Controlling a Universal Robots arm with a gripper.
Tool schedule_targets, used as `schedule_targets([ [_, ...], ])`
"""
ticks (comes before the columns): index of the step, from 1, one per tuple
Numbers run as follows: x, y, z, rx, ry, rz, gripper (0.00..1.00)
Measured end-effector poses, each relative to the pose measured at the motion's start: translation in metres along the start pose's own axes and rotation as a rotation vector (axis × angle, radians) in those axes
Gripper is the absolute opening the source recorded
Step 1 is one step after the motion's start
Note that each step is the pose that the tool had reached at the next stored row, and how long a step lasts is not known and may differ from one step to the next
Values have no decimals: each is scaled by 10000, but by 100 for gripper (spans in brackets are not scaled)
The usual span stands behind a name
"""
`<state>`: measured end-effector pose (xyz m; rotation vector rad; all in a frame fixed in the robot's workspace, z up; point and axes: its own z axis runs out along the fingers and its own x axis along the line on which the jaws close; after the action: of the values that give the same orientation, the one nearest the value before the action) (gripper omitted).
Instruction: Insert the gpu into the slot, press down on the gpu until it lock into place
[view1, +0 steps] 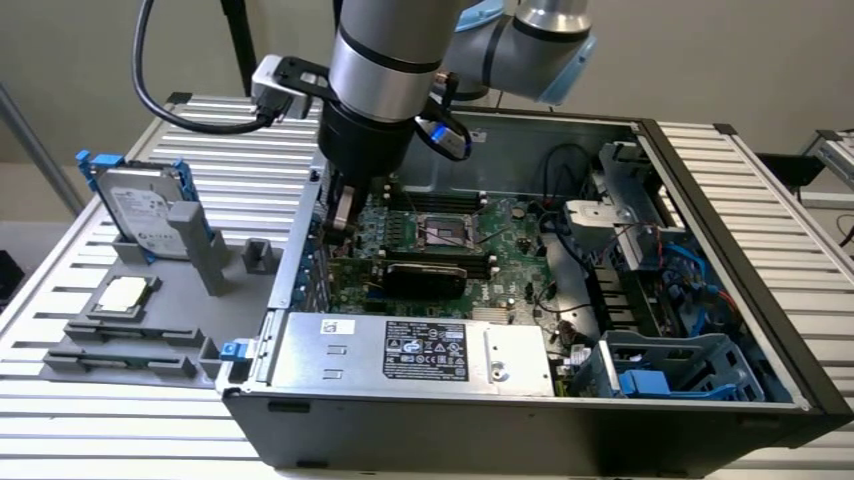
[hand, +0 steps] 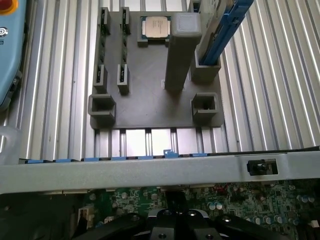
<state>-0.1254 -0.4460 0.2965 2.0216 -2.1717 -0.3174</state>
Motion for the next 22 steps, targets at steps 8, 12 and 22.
schedule_targets([
  [8, -3, 1, 5, -45, 0, 8, 11],
  [12, -8, 4, -6, -65, 2, 12, 11],
  [22, -7, 7, 12, -73, 12, 15, 11],
])
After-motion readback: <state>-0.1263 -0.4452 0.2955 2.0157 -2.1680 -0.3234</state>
